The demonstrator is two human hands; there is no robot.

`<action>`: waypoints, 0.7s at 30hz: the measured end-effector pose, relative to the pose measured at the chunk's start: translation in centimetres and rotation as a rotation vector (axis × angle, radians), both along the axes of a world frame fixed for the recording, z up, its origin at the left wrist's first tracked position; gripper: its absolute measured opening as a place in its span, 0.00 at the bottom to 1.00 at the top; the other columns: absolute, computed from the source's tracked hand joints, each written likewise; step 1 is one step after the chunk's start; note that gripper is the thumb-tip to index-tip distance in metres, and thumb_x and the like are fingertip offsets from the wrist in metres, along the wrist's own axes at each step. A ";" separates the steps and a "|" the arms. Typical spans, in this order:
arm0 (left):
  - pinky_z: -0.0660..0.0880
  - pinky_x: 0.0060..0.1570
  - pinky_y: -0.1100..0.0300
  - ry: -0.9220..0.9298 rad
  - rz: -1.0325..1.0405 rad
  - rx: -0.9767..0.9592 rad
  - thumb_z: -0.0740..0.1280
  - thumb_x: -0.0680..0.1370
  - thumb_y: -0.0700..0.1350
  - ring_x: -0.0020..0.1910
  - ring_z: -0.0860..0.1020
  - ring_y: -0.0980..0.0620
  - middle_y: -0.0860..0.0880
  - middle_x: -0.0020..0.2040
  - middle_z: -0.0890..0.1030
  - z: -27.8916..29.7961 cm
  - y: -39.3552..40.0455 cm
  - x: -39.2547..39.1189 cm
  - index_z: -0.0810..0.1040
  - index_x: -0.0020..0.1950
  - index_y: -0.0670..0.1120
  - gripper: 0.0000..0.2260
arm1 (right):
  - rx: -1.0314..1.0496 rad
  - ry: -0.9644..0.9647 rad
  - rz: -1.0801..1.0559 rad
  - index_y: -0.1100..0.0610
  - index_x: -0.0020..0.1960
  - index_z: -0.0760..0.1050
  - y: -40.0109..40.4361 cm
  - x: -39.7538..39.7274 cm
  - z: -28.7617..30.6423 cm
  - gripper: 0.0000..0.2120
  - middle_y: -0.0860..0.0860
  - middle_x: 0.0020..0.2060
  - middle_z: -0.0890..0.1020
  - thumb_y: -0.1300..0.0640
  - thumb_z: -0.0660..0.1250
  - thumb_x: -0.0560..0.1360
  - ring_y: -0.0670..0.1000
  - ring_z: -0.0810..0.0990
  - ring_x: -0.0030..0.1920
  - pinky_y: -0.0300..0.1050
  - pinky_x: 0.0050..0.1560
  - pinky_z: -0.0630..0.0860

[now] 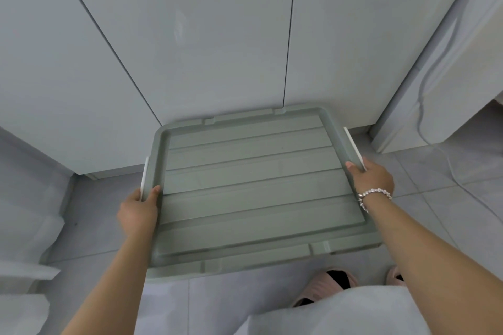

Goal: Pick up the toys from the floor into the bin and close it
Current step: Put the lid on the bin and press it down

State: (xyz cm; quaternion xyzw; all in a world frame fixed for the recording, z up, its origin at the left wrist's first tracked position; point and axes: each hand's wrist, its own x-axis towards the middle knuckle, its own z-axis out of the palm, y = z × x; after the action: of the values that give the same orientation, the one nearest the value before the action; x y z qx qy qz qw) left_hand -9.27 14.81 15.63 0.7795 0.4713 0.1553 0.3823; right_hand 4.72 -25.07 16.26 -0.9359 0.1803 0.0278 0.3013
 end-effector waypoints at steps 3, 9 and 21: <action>0.71 0.44 0.53 0.016 -0.109 -0.083 0.68 0.76 0.50 0.44 0.76 0.43 0.44 0.47 0.80 0.0 0.5 -1.1 0.77 0.56 0.44 0.13 | 0.142 0.111 0.078 0.56 0.73 0.61 -1.1 -0.6 0.2 0.28 0.60 0.68 0.70 0.49 0.63 0.77 0.61 0.70 0.66 0.48 0.65 0.64; 0.68 0.42 0.55 0.056 -0.193 -0.145 0.67 0.77 0.46 0.43 0.74 0.43 0.42 0.44 0.78 0.1 1.1 -3.8 0.77 0.54 0.39 0.11 | 0.156 0.310 0.078 0.56 0.76 0.47 -0.7 -2.7 -0.1 0.34 0.63 0.70 0.65 0.49 0.61 0.77 0.63 0.68 0.67 0.50 0.66 0.64; 0.72 0.54 0.46 0.230 -0.018 -0.017 0.69 0.76 0.49 0.54 0.76 0.37 0.37 0.55 0.79 0.5 12.5 -14.3 0.73 0.62 0.40 0.19 | 0.099 0.378 0.523 0.62 0.75 0.39 11.0 -8.7 -0.5 0.46 0.61 0.70 0.65 0.47 0.67 0.74 0.59 0.69 0.67 0.46 0.65 0.67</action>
State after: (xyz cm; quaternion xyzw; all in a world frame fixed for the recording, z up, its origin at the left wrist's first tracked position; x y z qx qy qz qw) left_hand -23.56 27.26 16.18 0.7930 0.5065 0.0574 0.3336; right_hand -4.00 -14.05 15.78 -0.9131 -0.0148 0.2861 0.2902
